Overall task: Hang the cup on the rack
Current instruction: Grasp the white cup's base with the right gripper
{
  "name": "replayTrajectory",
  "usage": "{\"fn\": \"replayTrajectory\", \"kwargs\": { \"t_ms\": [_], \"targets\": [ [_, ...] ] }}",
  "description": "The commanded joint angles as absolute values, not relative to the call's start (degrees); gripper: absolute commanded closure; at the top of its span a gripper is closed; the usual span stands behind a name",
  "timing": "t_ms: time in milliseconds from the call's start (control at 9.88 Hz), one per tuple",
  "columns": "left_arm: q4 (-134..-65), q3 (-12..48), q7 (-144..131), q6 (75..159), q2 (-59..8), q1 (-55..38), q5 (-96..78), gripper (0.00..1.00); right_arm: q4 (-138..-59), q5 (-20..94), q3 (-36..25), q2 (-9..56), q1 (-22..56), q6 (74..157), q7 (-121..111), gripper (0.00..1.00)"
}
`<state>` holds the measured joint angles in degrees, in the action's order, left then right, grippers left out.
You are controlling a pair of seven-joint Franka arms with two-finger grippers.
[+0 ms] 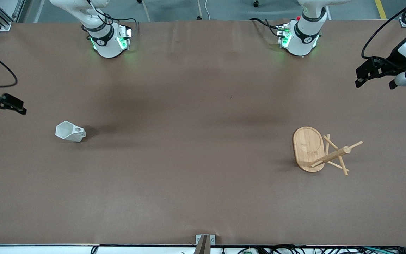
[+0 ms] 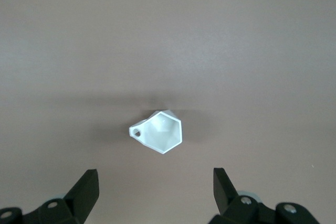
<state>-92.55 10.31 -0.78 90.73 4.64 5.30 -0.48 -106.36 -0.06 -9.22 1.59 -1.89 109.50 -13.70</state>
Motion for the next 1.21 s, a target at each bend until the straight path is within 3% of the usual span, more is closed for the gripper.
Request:
{"fn": "replayTrajectory", "kwargs": {
  "t_ms": [0,101,506,708,810,911,1012,1113],
  "targets": [
    [-91.3,10.5,0.0,89.9,2.4,5.4,0.2,0.00,-118.9,-0.4,-9.1,1.6,-2.5,125.9,-19.3,0.04],
    [-89.8,10.5,-0.1,89.8,1.1,5.4,0.4,0.00,-121.2,-0.4,-9.1,3.9,-2.8,131.1,-21.2,0.05],
    [-89.2,10.5,-0.2,89.9,0.6,5.4,0.5,0.00,-124.6,0.4,-10.3,12.8,-5.3,136.8,-26.5,0.09],
    [-89.0,10.5,-0.4,89.9,0.4,5.3,0.5,0.00,-124.8,0.4,-10.3,16.8,-5.7,140.2,-26.5,0.17],
    [-89.1,10.5,-0.3,89.9,0.4,5.4,0.5,0.00,-124.6,0.4,-10.3,18.7,-5.8,142.4,-26.5,0.28],
    [-89.1,10.5,-0.4,89.9,0.4,5.3,0.5,0.00,-124.7,0.8,-10.3,19.2,-5.7,143.6,-26.5,0.54],
    [-89.0,10.5,-0.7,89.9,0.4,5.2,0.5,0.00,-124.7,0.9,-10.2,19.3,-5.7,143.4,-26.3,0.87],
    [-89.0,10.5,-0.3,89.9,0.4,5.3,0.5,0.00,-124.7,1.9,-10.1,19.2,-5.4,143.1,-26.2,0.97]
  ]
}}
